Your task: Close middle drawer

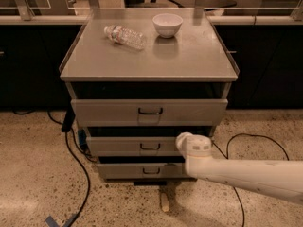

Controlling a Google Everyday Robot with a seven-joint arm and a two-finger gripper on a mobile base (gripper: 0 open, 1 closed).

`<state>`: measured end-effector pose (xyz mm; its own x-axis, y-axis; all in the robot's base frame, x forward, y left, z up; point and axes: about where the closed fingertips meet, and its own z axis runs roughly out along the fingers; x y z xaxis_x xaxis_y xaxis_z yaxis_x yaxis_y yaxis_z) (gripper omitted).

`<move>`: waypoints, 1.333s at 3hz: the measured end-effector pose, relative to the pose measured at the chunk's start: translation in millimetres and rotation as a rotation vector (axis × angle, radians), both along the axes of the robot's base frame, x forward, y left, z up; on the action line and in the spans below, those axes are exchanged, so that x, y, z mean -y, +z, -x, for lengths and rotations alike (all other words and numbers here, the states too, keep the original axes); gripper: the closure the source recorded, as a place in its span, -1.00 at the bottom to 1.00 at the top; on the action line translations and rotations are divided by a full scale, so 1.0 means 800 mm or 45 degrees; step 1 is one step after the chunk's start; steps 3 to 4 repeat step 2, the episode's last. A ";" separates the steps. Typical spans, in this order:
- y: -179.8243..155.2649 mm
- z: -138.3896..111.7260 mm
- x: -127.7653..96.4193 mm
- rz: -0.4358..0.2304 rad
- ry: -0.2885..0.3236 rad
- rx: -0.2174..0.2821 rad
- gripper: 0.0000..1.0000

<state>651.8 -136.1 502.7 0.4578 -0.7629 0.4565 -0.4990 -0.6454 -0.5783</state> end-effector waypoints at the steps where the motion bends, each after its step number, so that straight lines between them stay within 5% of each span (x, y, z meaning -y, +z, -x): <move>1: 0.078 0.026 0.061 0.028 -0.104 -0.005 -1.00; 2: 0.101 0.037 0.071 -0.011 -0.166 -0.036 -1.00; 4: 0.101 0.037 0.071 -0.011 -0.166 -0.036 -1.00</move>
Offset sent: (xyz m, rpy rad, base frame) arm -0.0235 -0.0536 0.0679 -0.0213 0.0071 -0.0924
